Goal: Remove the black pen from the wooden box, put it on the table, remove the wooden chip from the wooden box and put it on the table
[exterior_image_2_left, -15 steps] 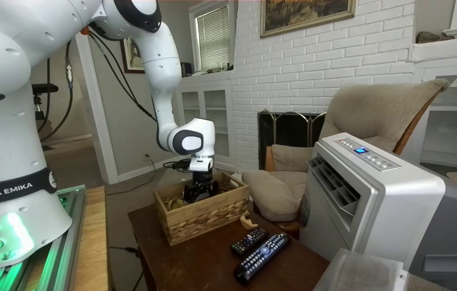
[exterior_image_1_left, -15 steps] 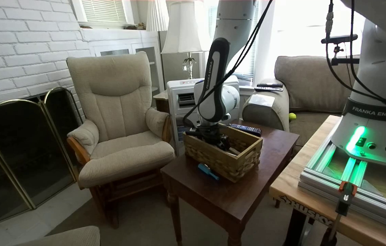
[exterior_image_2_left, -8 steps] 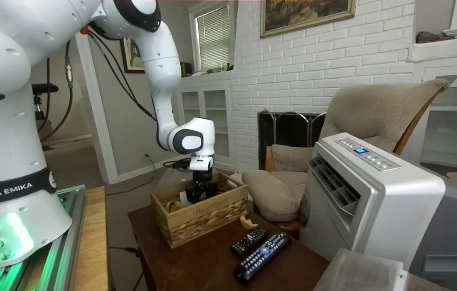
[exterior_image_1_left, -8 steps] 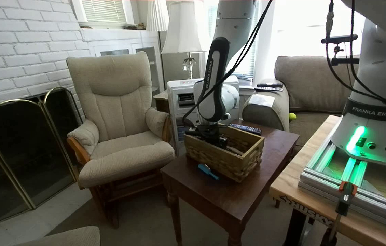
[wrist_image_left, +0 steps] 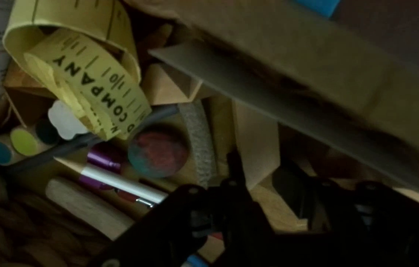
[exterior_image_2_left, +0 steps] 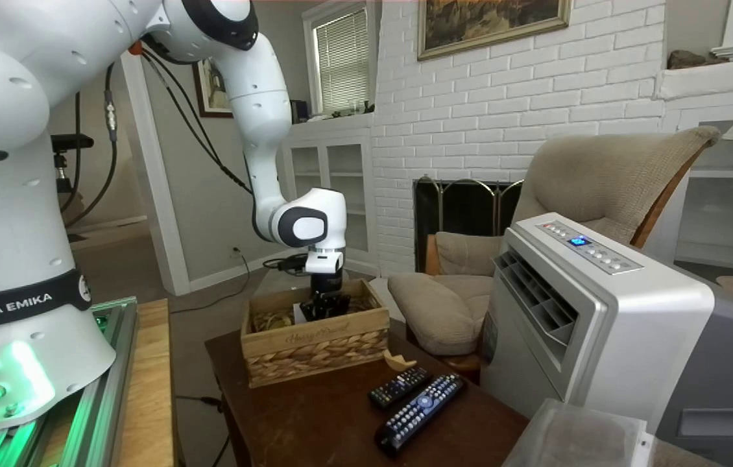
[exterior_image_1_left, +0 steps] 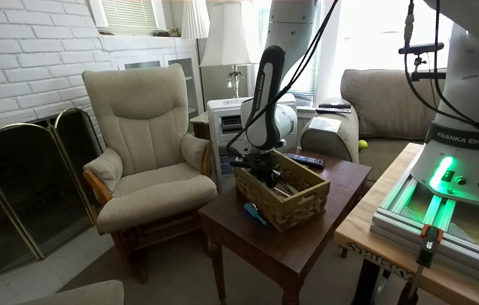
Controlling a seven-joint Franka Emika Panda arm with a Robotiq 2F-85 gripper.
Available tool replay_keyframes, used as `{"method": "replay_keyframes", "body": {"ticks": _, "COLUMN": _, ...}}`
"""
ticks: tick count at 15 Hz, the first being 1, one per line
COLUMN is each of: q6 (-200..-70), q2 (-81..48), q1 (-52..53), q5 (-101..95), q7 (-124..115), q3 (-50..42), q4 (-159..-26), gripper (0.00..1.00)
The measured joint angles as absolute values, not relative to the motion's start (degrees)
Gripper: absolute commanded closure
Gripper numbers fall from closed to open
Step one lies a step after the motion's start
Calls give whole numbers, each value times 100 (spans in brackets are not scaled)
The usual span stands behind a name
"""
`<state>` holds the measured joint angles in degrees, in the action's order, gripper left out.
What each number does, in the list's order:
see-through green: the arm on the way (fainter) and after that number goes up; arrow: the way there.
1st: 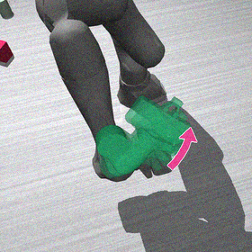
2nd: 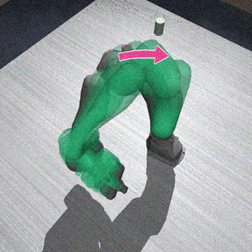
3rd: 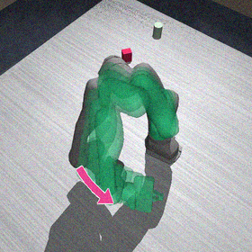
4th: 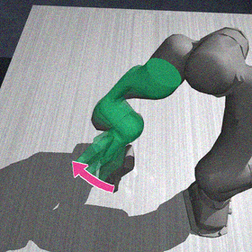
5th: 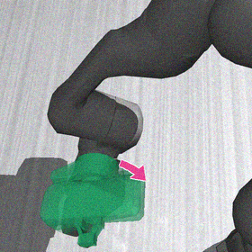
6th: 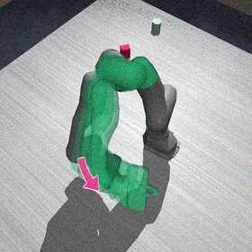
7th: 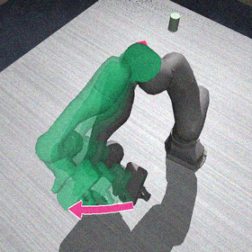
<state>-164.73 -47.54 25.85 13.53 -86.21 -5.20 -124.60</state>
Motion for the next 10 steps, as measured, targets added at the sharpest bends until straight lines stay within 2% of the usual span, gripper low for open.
{"method": "replay_keyframes", "body": {"ticks": 1, "q6": -16473, "q2": -4749, "q1": 2586, "q5": 1353, "q7": -8621, "q3": -522, "q4": -12463, "gripper": 46}}
{"method": "replay_keyframes", "body": {"ticks": 2, "q6": -16473, "q2": -4744, "q1": 2586, "q5": 1353, "q7": -8621, "q3": -522, "q4": -12467, "gripper": 41}}
{"method": "replay_keyframes", "body": {"ticks": 7, "q6": -16477, "q2": -4690, "q1": 2588, "q5": 1352, "q7": -8621, "q3": -489, "q4": -12596, "gripper": 5}}
{"method": "replay_keyframes", "body": {"ticks": 10, "q6": -16479, "q2": -4645, "q1": 2588, "q5": 1350, "q7": -8616, "q3": -454, "q4": -12662, "gripper": 0}}
